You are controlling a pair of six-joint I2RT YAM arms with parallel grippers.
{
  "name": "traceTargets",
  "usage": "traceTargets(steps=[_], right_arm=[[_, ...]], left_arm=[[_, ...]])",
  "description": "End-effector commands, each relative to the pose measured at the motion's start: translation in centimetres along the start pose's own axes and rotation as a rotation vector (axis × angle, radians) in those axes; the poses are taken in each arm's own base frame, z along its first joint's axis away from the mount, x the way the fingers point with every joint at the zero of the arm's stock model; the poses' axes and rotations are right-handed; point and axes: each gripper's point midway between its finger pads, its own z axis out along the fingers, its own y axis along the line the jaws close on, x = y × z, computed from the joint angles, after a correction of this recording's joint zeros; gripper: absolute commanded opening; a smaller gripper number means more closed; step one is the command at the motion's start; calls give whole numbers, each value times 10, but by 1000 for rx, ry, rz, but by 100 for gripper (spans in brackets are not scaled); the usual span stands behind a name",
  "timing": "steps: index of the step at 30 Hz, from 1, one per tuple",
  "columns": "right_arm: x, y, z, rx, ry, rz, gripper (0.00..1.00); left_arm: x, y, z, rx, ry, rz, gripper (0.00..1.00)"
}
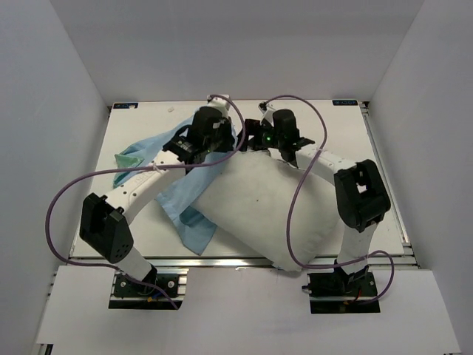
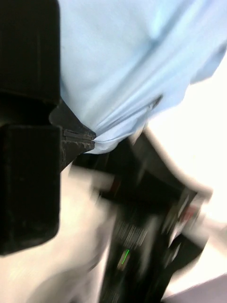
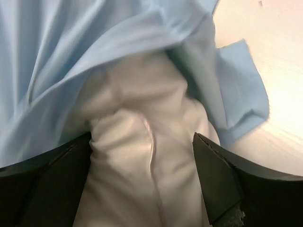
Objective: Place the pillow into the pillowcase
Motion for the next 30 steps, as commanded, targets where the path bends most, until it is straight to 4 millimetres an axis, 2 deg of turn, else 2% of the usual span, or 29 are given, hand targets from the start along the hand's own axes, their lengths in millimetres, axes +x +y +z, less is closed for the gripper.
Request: traceTargets(steps=[1, 2, 3, 4, 6, 7, 9, 10, 11, 12, 14, 16, 17, 19, 20, 21, 22, 23, 24, 25, 27, 28, 29, 30], right_arm=[[13, 8, -30, 12, 197, -66, 89], [11, 9, -34, 28, 215, -83, 89], [19, 7, -42, 54, 264, -78, 89], [12, 9, -45, 57, 263, -121, 89], [5, 8, -54, 98, 254, -148, 89], [8, 4, -60, 129, 272, -152, 89], [-2, 0, -71, 192, 253, -180, 89], [-1, -4, -77, 223, 263, -178, 89], [-6, -9, -82, 259, 253, -188, 89], [-13, -8, -90, 271, 240, -199, 89], [-18, -13, -101, 330, 237, -214, 89], [-29, -7, -113, 343, 208, -250, 89], [-33, -5, -117, 346, 198, -279, 89], [-43, 5, -129, 342, 172, -316, 89], [-51, 12, -137, 350, 141, -345, 89], [-54, 15, -142, 346, 130, -360, 89], [-57, 20, -145, 340, 120, -373, 89], [-56, 27, -149, 312, 122, -385, 89], [-59, 38, -156, 277, 111, -418, 89], [-55, 45, -157, 250, 122, -425, 89], [-39, 77, -160, 184, 138, -506, 89], [-23, 80, -157, 184, 165, -591, 89], [-2, 103, -150, 183, 178, -691, 89], [7, 119, -152, 160, 165, -752, 89]], left_arm=[[-22, 6, -5, 8, -1, -27, 0], [-26, 7, -4, 4, -6, -2, 1], [-28, 6, -4, 6, -5, 5, 6], [-28, 6, -1, 3, -3, 7, 12], [-34, 6, 0, -2, -11, 16, 19], [-33, 8, 4, -7, -1, 18, 33], [-37, 7, 3, -5, 4, 29, 53], [-36, 7, 3, -9, 9, 30, 65], [-37, 7, 1, -9, 10, 33, 87], [-36, 9, -1, -17, 16, 33, 97], [-43, 13, -13, -46, -10, 23, 98], [-44, 19, -26, -82, -14, -8, 98], [-53, 23, -43, -110, -56, -24, 98], [-42, 37, -58, -173, -50, -68, 98], [-44, 44, -81, -213, -83, -128, 98], [-39, 50, -92, -240, -88, -162, 98], [-19, 60, -97, -277, -62, -195, 98], [-10, 64, -106, -301, -67, -273, 98], [-4, 74, -129, -339, -84, -313, 98], [23, 85, -133, -384, -43, -335, 98], [54, 100, -150, -457, -3, -412, 98], [60, 102, -164, -454, -21, -456, 98], [86, 110, -164, -482, 26, -455, 98], [98, 111, -167, -474, 47, -464, 98]])
